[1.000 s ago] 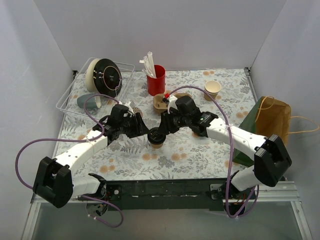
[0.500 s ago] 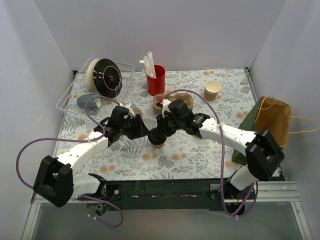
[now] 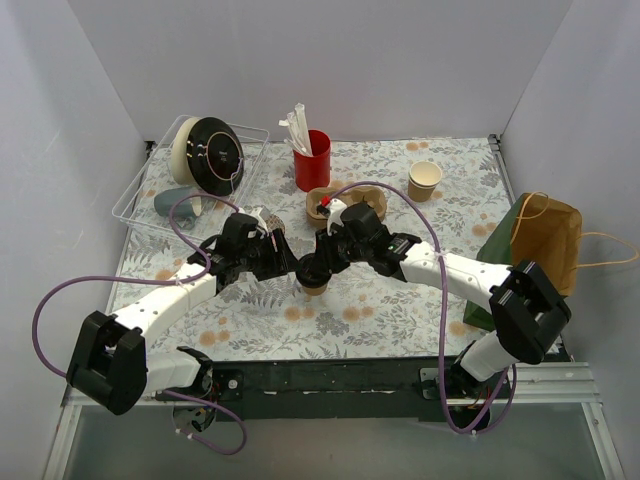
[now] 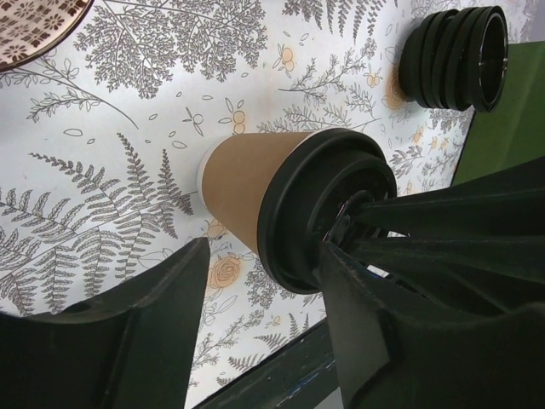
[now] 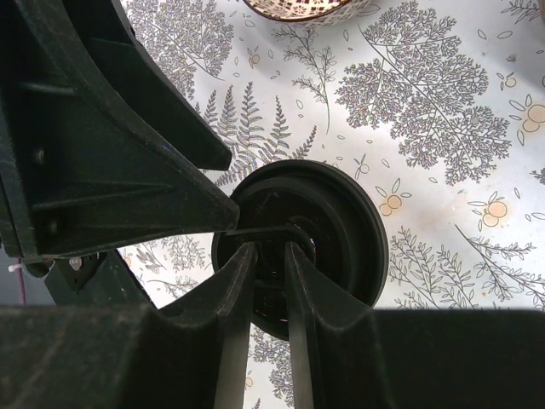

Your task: Pack the takeout coffee

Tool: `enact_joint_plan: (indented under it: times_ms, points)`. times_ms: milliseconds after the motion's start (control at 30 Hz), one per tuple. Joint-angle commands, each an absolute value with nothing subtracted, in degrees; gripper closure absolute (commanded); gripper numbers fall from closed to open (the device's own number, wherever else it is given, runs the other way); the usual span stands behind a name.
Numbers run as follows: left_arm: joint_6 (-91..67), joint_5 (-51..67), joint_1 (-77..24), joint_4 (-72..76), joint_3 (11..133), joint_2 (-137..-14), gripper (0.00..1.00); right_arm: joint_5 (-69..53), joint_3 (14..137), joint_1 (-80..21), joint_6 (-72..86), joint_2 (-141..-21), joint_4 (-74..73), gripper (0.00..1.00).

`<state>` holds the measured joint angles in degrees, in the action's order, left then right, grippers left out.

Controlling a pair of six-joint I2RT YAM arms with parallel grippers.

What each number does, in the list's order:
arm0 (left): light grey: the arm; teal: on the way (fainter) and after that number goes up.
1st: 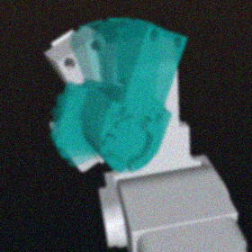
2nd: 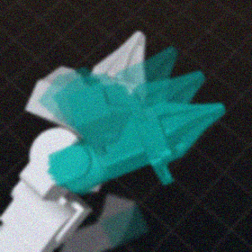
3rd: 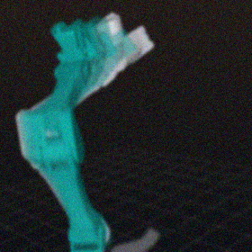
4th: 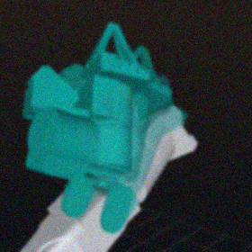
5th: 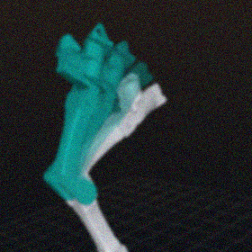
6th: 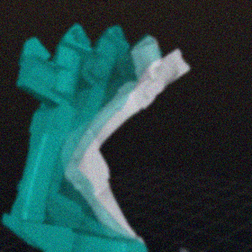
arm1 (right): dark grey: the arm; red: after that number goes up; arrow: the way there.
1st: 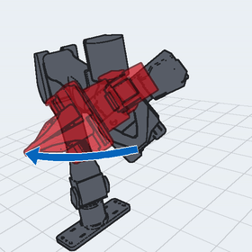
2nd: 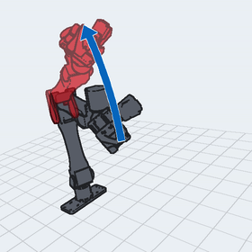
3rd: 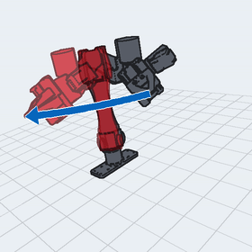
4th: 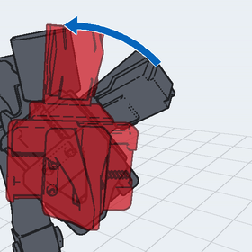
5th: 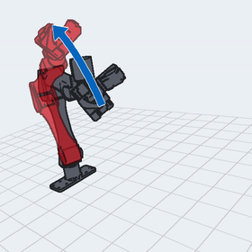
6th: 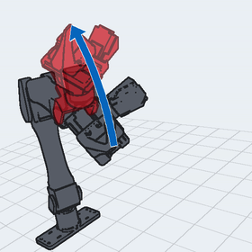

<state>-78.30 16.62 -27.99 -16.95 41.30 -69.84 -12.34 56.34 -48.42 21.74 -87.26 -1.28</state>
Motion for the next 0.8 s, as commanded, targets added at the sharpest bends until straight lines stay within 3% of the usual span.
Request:
enact_joint_plan:
  times_ms: [0, 600, 767]
  points:
    - [-77.6, 16.4, -28.2, -18.5, 44.4, -67.8, 0.45, -9.8, 54.6, -48.6, 21.7, -87.4, -5.5, 0.71]
    - [-75.1, 18.4, -28.2, -15.7, 44.7, -74.0, 0.53, -12.0, 57.9, -48.6, 23.9, -83.6, -5.2, 0.7]
    - [-75.0, 18.2, -28.3, -15.6, 44.3, -74.5, 0.53, -11.6, 58.5, -48.5, 24.3, -81.6, -5.2, 0.6]
